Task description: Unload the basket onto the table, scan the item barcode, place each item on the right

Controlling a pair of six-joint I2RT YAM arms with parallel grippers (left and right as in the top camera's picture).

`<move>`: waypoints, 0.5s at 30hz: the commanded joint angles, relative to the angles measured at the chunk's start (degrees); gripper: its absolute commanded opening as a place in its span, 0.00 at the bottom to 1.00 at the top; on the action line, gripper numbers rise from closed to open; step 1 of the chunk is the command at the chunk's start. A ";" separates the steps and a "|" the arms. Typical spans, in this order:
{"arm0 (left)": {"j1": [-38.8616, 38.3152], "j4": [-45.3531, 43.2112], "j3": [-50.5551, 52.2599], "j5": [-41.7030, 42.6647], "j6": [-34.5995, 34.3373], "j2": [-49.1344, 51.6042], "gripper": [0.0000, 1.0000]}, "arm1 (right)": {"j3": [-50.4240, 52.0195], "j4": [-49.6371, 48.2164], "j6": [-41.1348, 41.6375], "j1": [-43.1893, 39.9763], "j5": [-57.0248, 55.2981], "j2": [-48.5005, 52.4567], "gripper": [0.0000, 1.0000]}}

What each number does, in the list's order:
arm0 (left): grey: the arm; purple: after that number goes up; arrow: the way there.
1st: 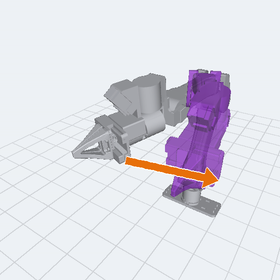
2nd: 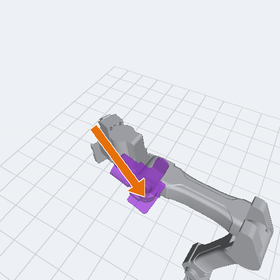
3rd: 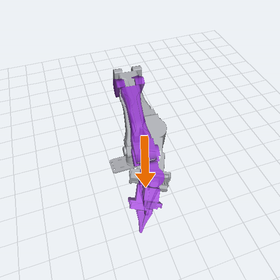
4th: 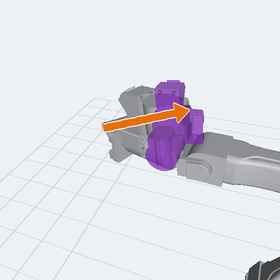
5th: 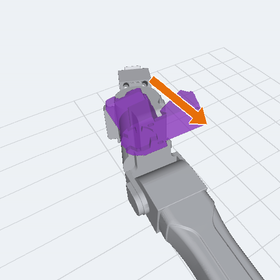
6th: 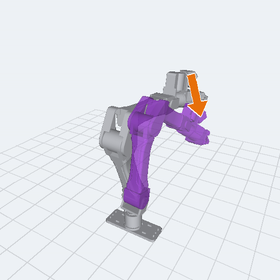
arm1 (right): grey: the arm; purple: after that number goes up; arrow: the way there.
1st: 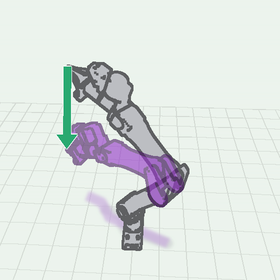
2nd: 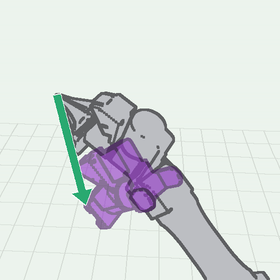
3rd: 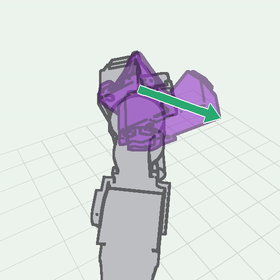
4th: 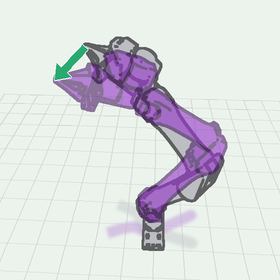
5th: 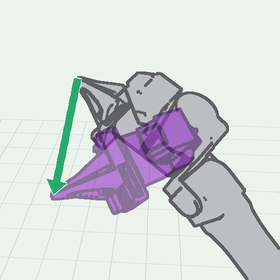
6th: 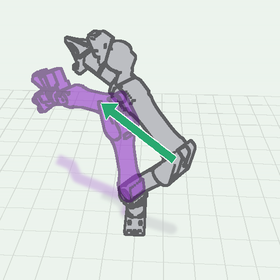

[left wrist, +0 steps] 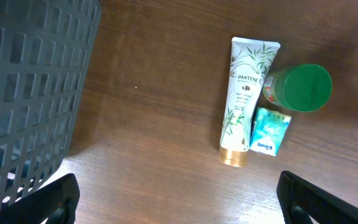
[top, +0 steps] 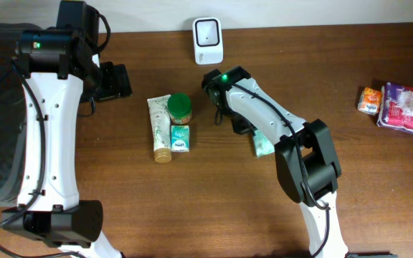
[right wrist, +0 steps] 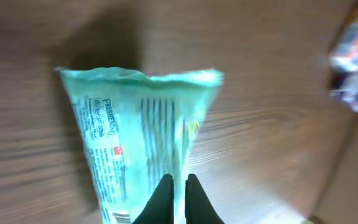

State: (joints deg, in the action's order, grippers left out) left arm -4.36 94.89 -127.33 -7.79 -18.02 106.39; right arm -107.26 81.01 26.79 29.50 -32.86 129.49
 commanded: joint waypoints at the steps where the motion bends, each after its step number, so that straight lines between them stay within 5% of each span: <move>1: 0.09 -0.02 -0.11 -0.44 -0.57 -0.44 0.99 | 0.44 0.35 0.31 -1.46 -6.14 0.22 0.04; 3: 0.09 -0.02 -0.11 -0.44 -0.57 -0.44 0.99 | 2.69 -1.46 0.26 -3.10 -1.49 0.22 0.04; 4: 0.09 -0.02 -0.11 -0.44 -0.57 -0.44 0.99 | 2.84 -3.43 0.22 -5.35 6.93 0.22 0.24; 6: 0.09 -0.02 -0.11 -0.44 -0.57 -0.44 0.99 | 2.84 -7.10 -4.98 -9.18 20.00 0.22 0.45; 11: 0.09 0.00 -0.11 -0.44 -0.57 -0.44 0.99 | 2.86 -7.96 -22.84 -17.79 45.16 0.22 0.72; 15: 0.09 -0.02 -0.11 -0.44 -0.55 -0.44 0.99 | 4.35 -7.30 -27.12 -20.11 50.56 0.22 0.91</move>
State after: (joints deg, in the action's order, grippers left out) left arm -4.36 94.89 -127.33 -7.79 -18.02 106.39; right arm -104.55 73.43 3.64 10.79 12.62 129.49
